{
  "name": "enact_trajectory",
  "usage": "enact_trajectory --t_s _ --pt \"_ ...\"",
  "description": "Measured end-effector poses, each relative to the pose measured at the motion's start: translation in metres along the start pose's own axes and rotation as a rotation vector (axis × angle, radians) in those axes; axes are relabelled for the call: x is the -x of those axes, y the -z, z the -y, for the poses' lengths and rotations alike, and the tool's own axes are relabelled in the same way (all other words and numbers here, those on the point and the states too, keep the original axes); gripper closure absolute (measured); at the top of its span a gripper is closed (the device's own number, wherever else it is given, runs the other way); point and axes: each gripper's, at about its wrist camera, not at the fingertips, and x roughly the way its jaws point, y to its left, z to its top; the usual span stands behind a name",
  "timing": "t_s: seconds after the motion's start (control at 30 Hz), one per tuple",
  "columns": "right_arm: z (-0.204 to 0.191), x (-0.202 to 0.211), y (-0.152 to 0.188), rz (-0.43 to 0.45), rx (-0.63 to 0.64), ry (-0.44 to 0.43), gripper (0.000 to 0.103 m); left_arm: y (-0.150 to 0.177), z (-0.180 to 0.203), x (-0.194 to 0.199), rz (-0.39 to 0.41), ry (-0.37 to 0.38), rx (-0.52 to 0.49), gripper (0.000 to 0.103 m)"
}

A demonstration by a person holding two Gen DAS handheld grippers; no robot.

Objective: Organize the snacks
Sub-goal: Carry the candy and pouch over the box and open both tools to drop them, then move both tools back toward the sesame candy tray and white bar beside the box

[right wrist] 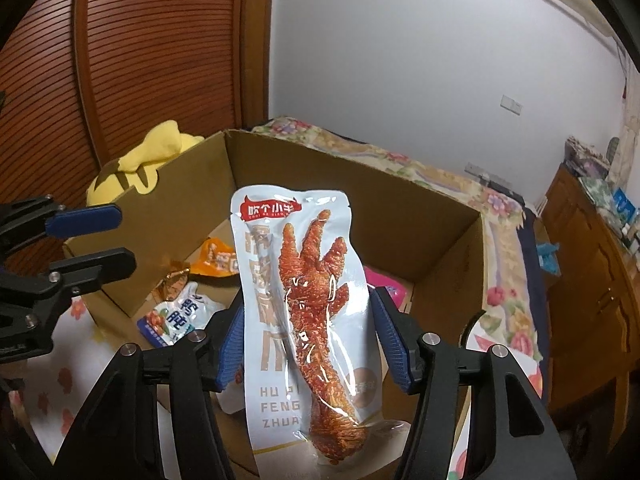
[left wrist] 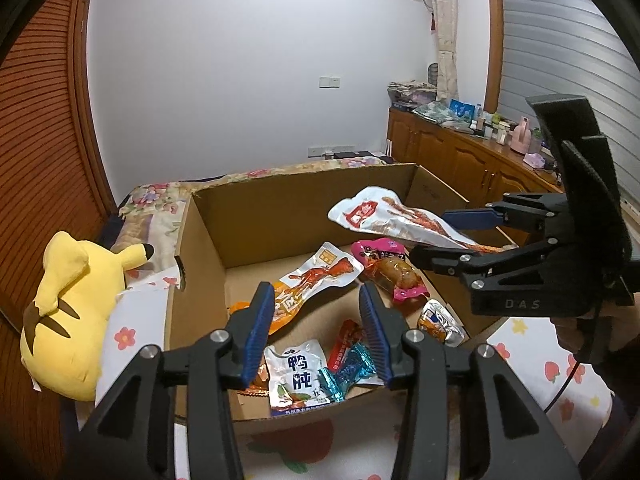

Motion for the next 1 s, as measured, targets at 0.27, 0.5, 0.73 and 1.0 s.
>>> enact_trajectory --t_s 0.27,0.5,0.73,1.0 --pt "-0.001 -0.001 0.0 -0.003 -0.008 -0.006 0.041 0.003 0.003 0.004 0.008 -0.005 -0.004 0.059" --pt "0.001 0.016 -0.001 0.035 -0.033 -0.01 0.04 0.004 0.006 0.014 0.022 -0.002 -0.006 0.059" --pt "-0.004 0.052 0.01 0.084 -0.052 -0.018 0.039 0.008 0.015 0.036 0.044 0.002 -0.023 0.059" --pt "-0.017 0.096 0.037 0.126 -0.061 -0.021 0.038 0.022 0.032 0.064 0.063 0.013 -0.033 0.056"
